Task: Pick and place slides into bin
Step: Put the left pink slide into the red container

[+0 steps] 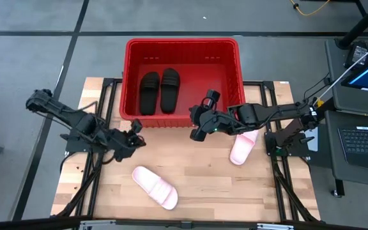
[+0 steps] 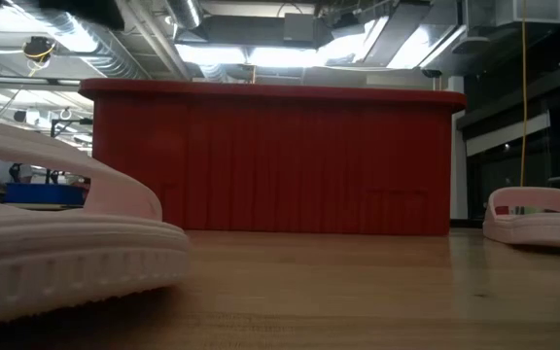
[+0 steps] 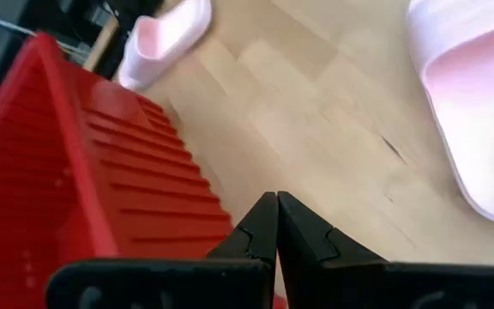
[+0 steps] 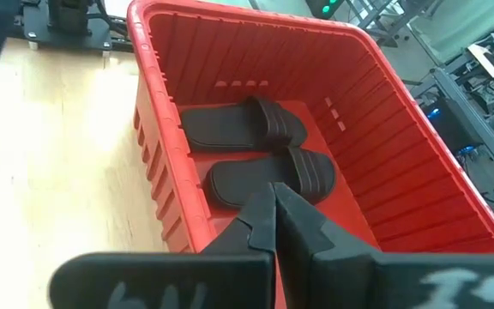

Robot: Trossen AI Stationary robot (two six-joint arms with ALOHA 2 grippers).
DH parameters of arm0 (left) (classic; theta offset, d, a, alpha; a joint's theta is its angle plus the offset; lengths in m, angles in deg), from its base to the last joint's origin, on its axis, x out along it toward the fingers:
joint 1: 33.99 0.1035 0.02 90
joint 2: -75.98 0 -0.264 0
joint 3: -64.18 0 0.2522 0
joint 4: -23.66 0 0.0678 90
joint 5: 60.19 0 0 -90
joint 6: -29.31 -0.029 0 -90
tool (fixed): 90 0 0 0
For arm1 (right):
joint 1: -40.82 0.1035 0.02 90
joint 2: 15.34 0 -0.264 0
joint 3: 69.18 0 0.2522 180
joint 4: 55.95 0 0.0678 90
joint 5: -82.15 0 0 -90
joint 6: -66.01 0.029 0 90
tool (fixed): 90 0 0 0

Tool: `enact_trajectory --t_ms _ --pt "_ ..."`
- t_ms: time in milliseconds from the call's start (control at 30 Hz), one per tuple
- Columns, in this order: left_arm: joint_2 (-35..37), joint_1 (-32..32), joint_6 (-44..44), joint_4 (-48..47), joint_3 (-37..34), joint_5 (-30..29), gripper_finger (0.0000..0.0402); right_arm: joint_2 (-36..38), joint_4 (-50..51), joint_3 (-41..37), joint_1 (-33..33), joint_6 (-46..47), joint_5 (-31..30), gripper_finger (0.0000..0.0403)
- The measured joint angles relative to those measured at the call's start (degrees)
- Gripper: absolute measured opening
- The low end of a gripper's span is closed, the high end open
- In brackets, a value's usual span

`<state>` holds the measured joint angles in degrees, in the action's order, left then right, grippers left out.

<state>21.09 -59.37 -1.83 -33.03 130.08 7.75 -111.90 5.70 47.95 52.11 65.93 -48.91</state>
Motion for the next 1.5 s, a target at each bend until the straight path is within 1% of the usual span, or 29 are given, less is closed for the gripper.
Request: enact_trajectory --t_ms 100,167,233,300,333,467,567,733,800,900,967,1133,1233,1333,1500 --pt "0.0 -2.42 1.28 5.68 -3.77 -0.94 0.0002 0.0 0.01 0.0 0.14 -0.09 0.0 0.0003" --pt "-0.09 -4.18 1.32 11.85 -6.41 -0.89 0.0002 0.0 0.27 0.0 0.36 -0.05 0.08 0.0003" --pt "-0.54 -5.98 0.02 18.6 -9.16 -0.83 0.0002 0.0 1.35 0.0 1.07 -0.05 0.15 0.0002" --pt "-1.57 -7.99 -2.21 23.32 -11.48 -0.82 0.0002 0.03 3.24 0.0 2.36 -0.2 0.21 0.0002" --pt "-2.47 -9.13 -3.19 25.46 -12.33 -1.51 0.0002 0.16 4.73 0.0 3.13 -0.14 0.26 0.0002" --pt "-7.1 -13.03 -5.12 30.7 -13.16 -8.59 0.0002 0.72 9.63 0.0 5.79 3.39 0.35 0.0002" --pt "-10.91 -14.98 -7.59 31.69 -13.14 -10.15 0.0002 0.83 10.89 0.0 7.26 5.82 0.3 0.0002" --pt "-16.19 -16.92 -7.28 32.06 -13.14 -10.23 0.0002 0.83 10.69 0.0 8.0 6.21 0.32 0.0002" --pt "-17.5 -17.47 -6.85 33.03 -13.14 -10.29 0.0002 0.83 10.43 0.0 7.93 7.43 0.28 0.0002" --pt "-18.55 -18.36 -3.94 35.19 -13.14 -9.34 0.0007 0.83 9.25 0.0 7.87 8.93 0.15 0.0002" --pt "-18.58 -18.63 -2.31 35.42 -13.14 -7.92 0.0015 0.83 8.72 0.0 7.89 10.06 0.22 0.0002" --pt "-18.58 -18.82 -2.37 35.36 -13.14 -5.69 0.0043 0.83 8.6 0.0 8.0 13.23 0.3 0.0002" --pt "-18.58 -18.67 -0.71 35.36 -13.14 -3.63 0.0062 0.83 8.62 0.0 8.02 13.54 0.84 0.0002" --pt "-18.58 -18.67 -0.43 35.34 -13.14 -3.4 0.0082 0.83 8.62 0.0 8.04 14.67 1.14 0.0002" --pt "-19.2 -18.67 -8.25 35.48 -13.09 -3.72 0.011 0.83 8.51 0.0 8.07 15.03 1.27 0.0002"
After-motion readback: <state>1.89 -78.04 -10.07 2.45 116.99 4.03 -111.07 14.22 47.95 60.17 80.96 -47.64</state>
